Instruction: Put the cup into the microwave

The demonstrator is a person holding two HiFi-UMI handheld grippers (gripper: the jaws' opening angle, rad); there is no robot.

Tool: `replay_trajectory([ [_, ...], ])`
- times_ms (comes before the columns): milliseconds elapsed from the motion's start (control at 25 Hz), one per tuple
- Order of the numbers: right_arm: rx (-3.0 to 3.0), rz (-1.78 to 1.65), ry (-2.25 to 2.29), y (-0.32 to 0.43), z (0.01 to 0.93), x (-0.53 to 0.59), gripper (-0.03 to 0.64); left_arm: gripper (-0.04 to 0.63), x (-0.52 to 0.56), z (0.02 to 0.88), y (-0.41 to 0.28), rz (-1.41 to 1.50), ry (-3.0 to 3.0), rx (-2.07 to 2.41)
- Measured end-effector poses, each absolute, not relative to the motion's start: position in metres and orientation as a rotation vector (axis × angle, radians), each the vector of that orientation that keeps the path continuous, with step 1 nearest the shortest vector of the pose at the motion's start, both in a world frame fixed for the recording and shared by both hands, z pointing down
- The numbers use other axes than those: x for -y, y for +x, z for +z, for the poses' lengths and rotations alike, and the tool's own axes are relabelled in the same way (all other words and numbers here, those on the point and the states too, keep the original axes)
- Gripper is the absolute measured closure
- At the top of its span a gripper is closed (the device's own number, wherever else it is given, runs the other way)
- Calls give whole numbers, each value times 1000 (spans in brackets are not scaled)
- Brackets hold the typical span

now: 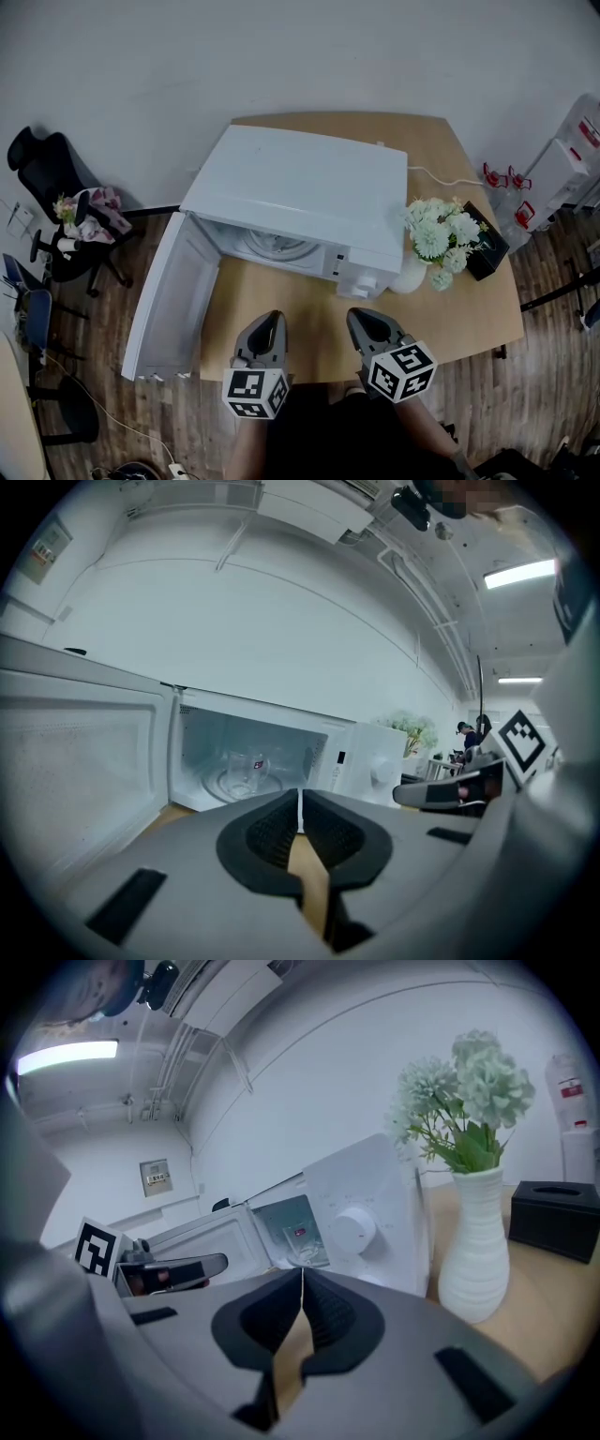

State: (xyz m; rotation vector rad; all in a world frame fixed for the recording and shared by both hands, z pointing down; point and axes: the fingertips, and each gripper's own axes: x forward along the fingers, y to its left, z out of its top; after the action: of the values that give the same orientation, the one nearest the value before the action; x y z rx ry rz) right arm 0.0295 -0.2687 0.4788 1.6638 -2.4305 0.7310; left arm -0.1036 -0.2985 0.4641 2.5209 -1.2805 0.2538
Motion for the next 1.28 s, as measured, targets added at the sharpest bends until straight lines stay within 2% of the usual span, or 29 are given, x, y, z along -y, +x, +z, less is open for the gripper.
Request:
replay_trajectory([
  [520,2322,557,1958,90,446,259,623,591,298,444,-98,234,2601,1224],
  [1280,2169,535,2003,118,462,248,623,591,297,453,-85,253,2609,1183],
])
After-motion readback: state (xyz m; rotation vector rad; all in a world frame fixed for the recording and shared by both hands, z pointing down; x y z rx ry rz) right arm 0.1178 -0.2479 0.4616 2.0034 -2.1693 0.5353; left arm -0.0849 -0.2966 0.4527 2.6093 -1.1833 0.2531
